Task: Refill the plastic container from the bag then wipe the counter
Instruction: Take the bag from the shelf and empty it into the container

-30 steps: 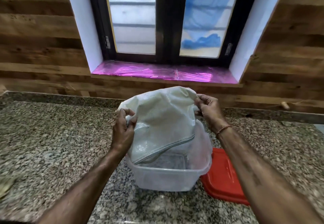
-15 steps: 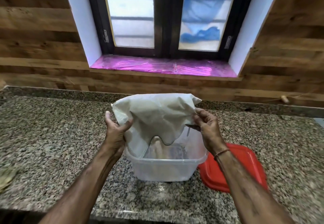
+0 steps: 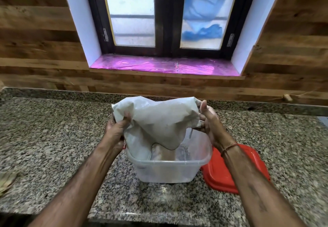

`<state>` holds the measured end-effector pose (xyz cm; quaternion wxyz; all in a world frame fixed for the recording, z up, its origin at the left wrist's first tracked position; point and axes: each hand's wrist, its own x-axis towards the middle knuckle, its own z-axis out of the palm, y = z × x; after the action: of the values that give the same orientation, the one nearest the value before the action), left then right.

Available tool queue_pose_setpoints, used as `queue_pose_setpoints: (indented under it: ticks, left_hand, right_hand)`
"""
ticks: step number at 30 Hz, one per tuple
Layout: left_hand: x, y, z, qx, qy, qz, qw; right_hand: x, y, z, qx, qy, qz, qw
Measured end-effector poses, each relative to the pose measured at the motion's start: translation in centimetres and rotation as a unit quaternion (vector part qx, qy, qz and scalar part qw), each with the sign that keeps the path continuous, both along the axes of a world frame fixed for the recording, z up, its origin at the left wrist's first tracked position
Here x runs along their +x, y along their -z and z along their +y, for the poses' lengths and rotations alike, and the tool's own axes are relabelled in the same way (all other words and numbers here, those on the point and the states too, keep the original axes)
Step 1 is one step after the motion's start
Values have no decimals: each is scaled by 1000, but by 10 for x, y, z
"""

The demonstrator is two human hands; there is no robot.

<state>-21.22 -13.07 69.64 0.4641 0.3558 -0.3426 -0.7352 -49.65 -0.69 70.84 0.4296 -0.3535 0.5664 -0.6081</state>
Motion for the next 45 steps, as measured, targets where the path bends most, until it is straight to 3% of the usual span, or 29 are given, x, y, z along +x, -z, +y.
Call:
queue_pose_setpoints:
  ticks: [4,12,20,26,35,45]
  left_hand:
    - [6,6,-4,-39,26,-15,999]
    - [13,7,-5,-114,75,-45,990]
    - [10,8,-4,-110,41,-22,993]
    - [5,-6,-3,-104,27,-70,992]
    - [-5,-5,0,-58,-84,-20,995]
    - [-5,-19,10,-136,-99,-39,985]
  right_hand:
    - [-8,-18,-11,104,-42,-75,991]
    - [-14,-25,-36,198,36,-55,978]
    - [-14,-19,-38,139,74,20,987]
    - [-33,-28,-35,112,84,55,989]
    - [-51,-42,-32,71,99,162,979]
    - [-56,-46,-39,24,113,289,950]
